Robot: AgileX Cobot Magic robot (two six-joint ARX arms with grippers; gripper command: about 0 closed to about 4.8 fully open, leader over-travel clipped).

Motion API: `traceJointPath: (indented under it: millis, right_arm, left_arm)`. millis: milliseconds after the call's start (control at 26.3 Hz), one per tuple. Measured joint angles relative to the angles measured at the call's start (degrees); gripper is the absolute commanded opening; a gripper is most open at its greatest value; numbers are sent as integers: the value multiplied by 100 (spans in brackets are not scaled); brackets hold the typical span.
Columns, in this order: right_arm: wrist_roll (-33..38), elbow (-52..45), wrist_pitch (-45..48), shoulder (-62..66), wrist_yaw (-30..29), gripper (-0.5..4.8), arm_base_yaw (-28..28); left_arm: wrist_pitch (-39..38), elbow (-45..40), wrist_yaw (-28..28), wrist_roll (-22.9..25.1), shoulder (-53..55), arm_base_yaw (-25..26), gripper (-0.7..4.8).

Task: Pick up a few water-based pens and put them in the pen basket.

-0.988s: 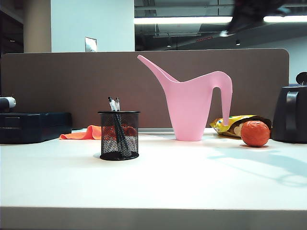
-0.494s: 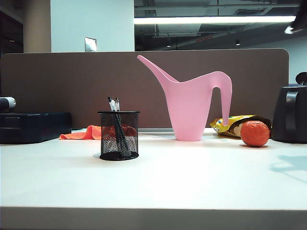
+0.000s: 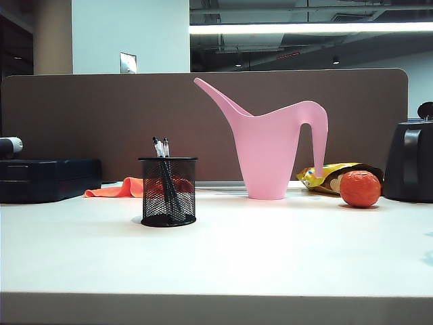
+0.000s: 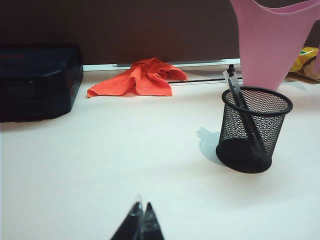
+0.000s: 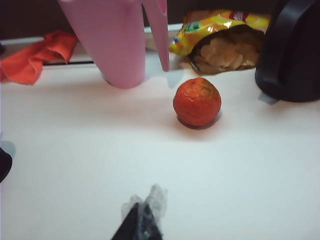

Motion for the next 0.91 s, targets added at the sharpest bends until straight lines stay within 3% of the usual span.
traceJointPath:
  millis: [266, 912]
  right_arm:
    - [59, -970, 669, -876, 0, -7, 2]
    - [138, -2490, 671, -4081, 212, -6, 2]
  left_arm:
    - [0, 2, 0, 0, 0, 0, -5]
    - [173, 0, -2, 0, 0, -2, -5]
